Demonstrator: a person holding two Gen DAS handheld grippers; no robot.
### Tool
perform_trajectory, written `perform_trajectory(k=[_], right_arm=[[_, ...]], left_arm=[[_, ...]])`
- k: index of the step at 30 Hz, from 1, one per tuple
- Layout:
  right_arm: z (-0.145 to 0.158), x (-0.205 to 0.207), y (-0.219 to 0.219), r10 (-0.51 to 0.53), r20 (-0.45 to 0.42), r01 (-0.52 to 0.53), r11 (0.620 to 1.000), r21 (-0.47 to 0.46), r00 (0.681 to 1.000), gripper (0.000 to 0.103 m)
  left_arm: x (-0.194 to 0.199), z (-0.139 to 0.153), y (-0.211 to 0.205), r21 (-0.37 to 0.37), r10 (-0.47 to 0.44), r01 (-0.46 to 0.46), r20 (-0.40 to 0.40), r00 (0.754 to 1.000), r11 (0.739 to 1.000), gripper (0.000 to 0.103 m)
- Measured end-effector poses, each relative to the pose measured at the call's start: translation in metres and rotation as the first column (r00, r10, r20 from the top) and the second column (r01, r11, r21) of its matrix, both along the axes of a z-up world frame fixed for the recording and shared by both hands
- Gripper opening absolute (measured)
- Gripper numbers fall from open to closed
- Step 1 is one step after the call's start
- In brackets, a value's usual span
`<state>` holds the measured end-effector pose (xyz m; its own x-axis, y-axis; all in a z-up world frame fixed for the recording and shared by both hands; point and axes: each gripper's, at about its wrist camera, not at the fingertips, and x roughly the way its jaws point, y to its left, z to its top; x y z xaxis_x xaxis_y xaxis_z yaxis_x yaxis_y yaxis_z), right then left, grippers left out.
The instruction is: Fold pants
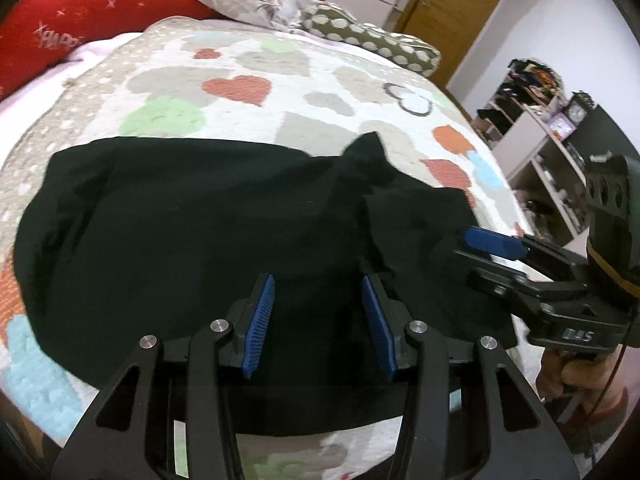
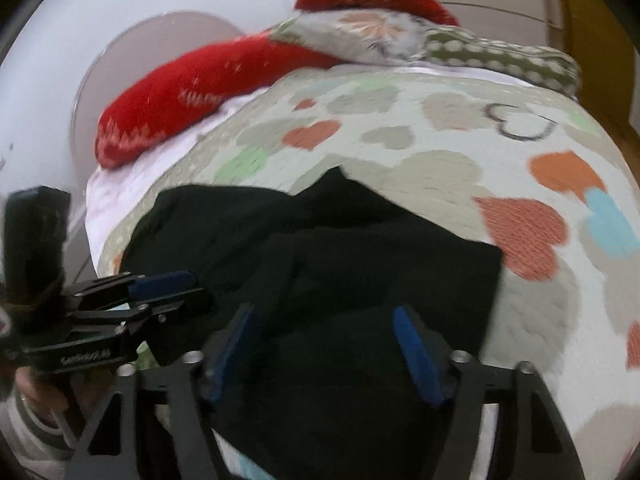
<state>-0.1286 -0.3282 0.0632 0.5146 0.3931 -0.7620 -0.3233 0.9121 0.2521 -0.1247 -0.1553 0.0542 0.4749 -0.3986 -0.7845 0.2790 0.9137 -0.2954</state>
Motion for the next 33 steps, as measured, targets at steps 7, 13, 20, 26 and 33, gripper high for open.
perform_trajectory(k=[7,13,20,26,33], right_arm=[[-0.019,0.023,0.042,0.08,-0.005,-0.08,0.981,-0.178,0.997,0.063],[0.001,0.003,0.046,0.11,0.032,-0.1,0.97,-0.222,0.993,0.063],[-0.021,0.002,0.042,0.093,-0.024,-0.096,0.977,-0.191,0.995,0.064],[-0.024,0.002,0.041,0.074,-0.029,-0.078,0.982,-0.174,0.997,0.069],[-0.027,0.005,0.039,0.058,-0.043,-0.064,0.985,-0.161,0.997,0.073]], left_arm=[[0.002,-0.002,0.014,0.059,0.06,-0.061,0.021,0.998,0.996,0.045],[0.001,0.0,0.019,0.068,0.078,-0.081,0.035,0.996,0.994,0.045],[-0.002,0.002,0.018,0.073,0.079,-0.081,0.036,0.996,0.994,0.045],[-0.006,0.004,0.017,0.078,0.077,-0.08,0.039,0.996,0.994,0.045],[-0.012,0.001,0.015,0.072,0.074,-0.076,0.027,0.997,0.994,0.045]])
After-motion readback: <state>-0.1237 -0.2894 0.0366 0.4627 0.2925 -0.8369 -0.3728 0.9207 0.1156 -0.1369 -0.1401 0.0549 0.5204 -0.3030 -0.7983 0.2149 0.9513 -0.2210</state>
